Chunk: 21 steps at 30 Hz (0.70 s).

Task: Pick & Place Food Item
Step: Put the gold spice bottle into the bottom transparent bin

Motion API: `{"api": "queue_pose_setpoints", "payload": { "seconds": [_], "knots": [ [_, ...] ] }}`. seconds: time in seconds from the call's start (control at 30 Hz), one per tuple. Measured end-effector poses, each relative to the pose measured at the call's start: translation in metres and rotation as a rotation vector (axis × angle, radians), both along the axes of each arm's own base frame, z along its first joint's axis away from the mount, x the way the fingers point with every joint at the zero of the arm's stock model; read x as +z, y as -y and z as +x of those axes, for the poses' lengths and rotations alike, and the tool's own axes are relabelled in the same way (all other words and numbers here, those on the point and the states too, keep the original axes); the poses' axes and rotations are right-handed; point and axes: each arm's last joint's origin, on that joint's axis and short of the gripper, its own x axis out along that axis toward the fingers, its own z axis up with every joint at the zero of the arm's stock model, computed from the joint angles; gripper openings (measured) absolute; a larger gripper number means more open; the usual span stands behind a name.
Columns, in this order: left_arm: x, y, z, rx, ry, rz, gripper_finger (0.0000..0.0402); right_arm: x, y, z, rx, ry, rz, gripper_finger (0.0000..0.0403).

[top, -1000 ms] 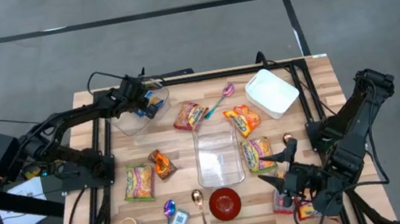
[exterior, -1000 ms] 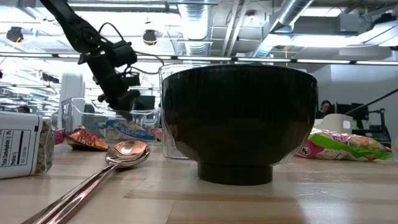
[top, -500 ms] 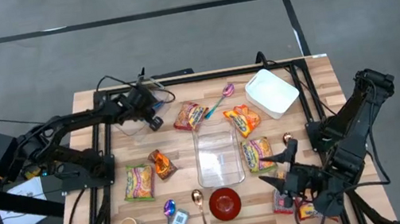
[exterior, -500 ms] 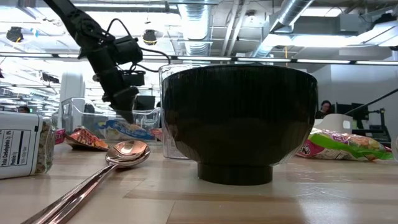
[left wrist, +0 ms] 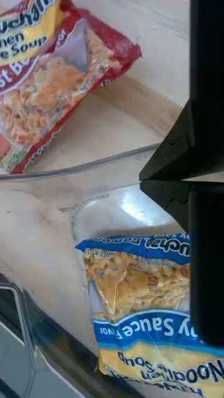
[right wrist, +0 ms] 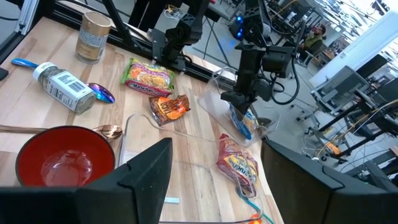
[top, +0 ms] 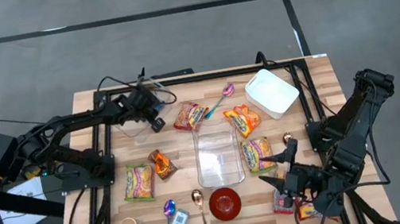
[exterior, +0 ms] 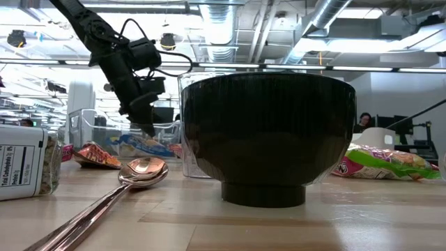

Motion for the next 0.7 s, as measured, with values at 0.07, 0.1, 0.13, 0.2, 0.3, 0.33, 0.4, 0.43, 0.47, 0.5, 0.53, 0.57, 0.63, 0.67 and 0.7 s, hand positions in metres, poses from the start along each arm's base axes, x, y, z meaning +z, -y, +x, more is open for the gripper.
{"api": "queue_pose_setpoints", "payload": {
  "seconds": [0.07,0.1,0.13,0.2,0.3,0.33,0.4,0.43,0.47,0.5,0.53,0.57,0.63,0.67,0.7],
  "knots": [
    [0.0,0.001,0.001,-0.011,-0.001,-0.001,0.0,0.0,0.0,0.0,0.0,0.0,0.0,0.024],
    [0.0,0.002,0.001,-0.012,-0.001,-0.001,0.0,0.0,0.0,0.0,0.0,0.0,0.0,0.024],
    [0.0,0.002,0.001,-0.013,-0.002,-0.001,0.0,0.0,0.0,0.0,0.0,0.0,0.0,0.024],
    [0.0,0.002,0.001,-0.018,-0.005,0.005,0.0,0.0,0.0,0.0,0.0,0.0,0.0,0.024],
    [0.001,0.001,0.0,-0.007,-0.034,0.052,0.0,0.0,0.0,0.0,0.0,0.0,0.0,0.024],
    [0.003,0.001,0.0,0.003,-0.046,0.081,0.0,0.0,0.0,0.0,0.0,0.0,0.0,0.024],
    [0.008,0.001,-0.003,0.014,-0.071,0.139,0.0,0.0,0.0,0.0,0.0,0.0,0.0,0.024],
    [0.011,0.001,-0.005,0.021,-0.081,0.173,0.0,0.0,0.0,0.0,0.0,0.0,0.0,0.024],
    [0.017,0.001,-0.007,0.027,-0.08,0.211,0.0,0.0,0.0,0.0,0.0,0.0,0.0,0.024],
    [0.023,0.002,-0.009,0.034,-0.075,0.249,0.0,0.0,0.0,0.0,0.0,0.0,0.0,0.024],
    [0.031,0.003,-0.012,0.039,-0.066,0.287,0.0,0.0,0.0,0.0,0.0,0.0,0.0,0.024],
    [0.039,0.005,-0.015,0.05,-0.035,0.316,0.0001,0.0,0.0,0.0,0.0,0.0,0.0,0.024],
    [0.057,0.013,-0.022,0.039,0.042,0.35,0.0004,0.0,0.0,0.0,0.0,0.0,0.0,0.024],
    [0.066,0.019,-0.025,0.01,0.092,0.352,0.0006,0.0,0.0,0.0,0.0,0.0,0.0,0.024],
    [0.073,0.027,-0.029,-0.04,0.144,0.337,0.001,0.0,0.0,0.0,0.0,0.0,0.0,0.024]
  ]
}}
